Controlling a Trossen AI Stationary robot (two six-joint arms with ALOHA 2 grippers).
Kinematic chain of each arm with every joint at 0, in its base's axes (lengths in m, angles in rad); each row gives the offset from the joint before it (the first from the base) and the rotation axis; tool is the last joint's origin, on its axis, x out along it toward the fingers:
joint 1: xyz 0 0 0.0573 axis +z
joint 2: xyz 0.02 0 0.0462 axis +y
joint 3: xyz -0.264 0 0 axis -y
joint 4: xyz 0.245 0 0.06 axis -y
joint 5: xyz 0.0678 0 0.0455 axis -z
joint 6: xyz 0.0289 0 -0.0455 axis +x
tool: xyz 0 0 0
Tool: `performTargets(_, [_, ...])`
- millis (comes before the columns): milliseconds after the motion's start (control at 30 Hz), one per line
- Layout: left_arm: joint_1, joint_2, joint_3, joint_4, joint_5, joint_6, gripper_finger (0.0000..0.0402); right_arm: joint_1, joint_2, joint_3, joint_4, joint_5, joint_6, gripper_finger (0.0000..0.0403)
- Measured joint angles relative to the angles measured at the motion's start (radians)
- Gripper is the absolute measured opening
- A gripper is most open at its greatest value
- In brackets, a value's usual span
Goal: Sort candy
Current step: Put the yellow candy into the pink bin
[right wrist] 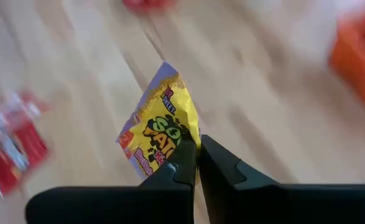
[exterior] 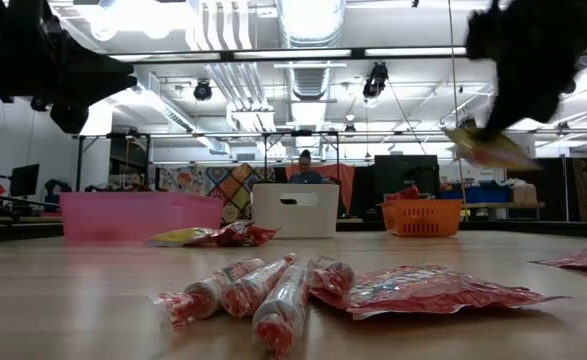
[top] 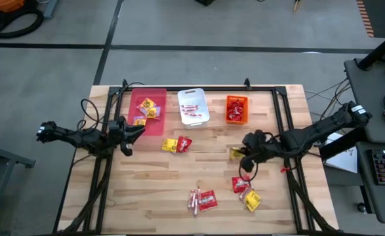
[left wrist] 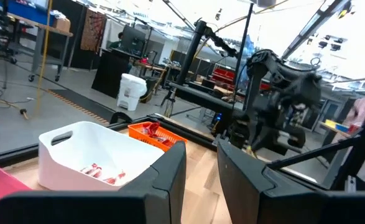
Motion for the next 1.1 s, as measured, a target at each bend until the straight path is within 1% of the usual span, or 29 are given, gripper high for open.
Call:
performTargets(100, [0.000,0.000,0.000,0.000,0.003,-0.003,0.0077,-0.034,0.000,0.000,0.162,0.030,-0.160,0.0009])
performTargets(200, [0.000,0.000,0.000,0.006,0.003,-0.004,0.0077,-0.063,0.027,0.000,0.326,0.043,-0.308,0.0009])
performTargets(333, [0.000,0.002,0.000,0.028,0.008,-0.005,0.0077,-0.097,0.084,0.000,0.543,0.042,-0.497,0.0009])
performTargets(467, [0.000,0.026,0.000,0.062,0.023,-0.012,0.0077,-0.133,0.163,0.000,0.743,0.039,-0.626,0.0009])
performTargets(700, [0.000,0.123,0.000,0.158,0.030,-0.012,0.0077,-0.173,0.319,0.002,1.073,0.029,-0.768,0.0009])
performTargets(767, [0.000,0.159,0.000,0.189,0.030,-0.012,0.0077,-0.179,0.359,0.002,1.165,0.004,-0.809,0.0009])
performTargets(967, [0.000,0.289,0.000,0.328,0.045,-0.011,0.0078,-0.202,0.478,0.002,1.423,-0.014,-0.836,0.0009])
performTargets(1100, [0.000,0.387,0.000,0.425,0.061,-0.012,0.0091,-0.212,0.536,0.010,1.529,-0.014,-0.874,0.0009])
